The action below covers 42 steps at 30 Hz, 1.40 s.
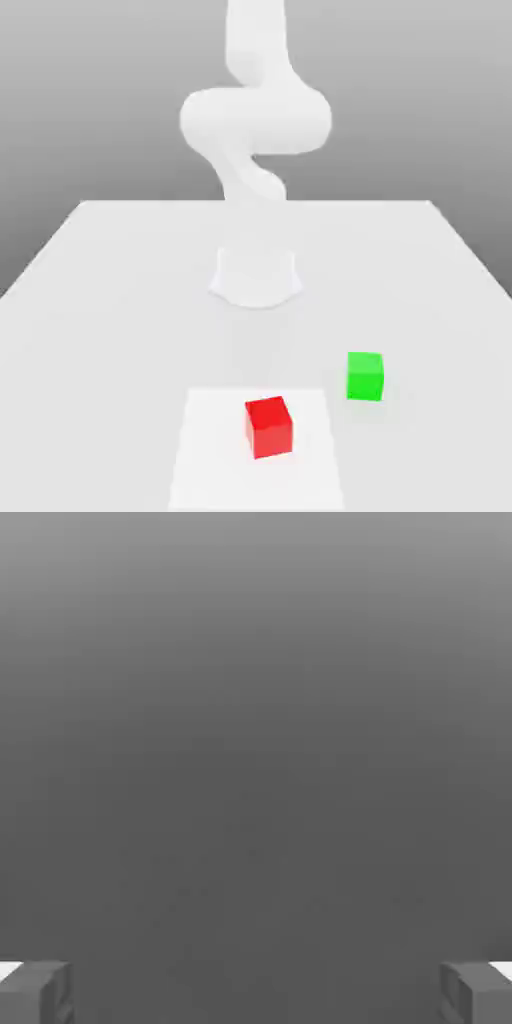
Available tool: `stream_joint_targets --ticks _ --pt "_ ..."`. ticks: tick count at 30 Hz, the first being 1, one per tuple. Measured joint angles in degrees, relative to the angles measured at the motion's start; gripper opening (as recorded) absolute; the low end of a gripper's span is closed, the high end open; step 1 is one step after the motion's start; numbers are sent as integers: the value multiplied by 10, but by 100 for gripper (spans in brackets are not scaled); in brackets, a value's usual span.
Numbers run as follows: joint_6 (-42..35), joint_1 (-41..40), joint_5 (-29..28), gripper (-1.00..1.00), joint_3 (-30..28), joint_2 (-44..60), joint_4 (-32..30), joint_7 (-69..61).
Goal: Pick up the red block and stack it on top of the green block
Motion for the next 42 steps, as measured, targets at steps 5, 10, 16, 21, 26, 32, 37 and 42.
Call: stream_joint_targets --ticks 5,10,16,21,26,32,37,42 --pt "60 24 18 0 -19 110 -54 -42" --pt "118 41 31 0 -28 215 -107 -80" --pt "187 51 30 0 -28 339 -169 -113" --pt "250 53 3 0 -29 440 -212 -118" --pt "335 43 20 0 -15 543 -202 -133" --pt "347 41 21 -100 -12 558 -200 -133" --pt "306 41 8 -100 -16 509 -207 -124" --pt "239 64 0 -100 -4 418 -231 -159"
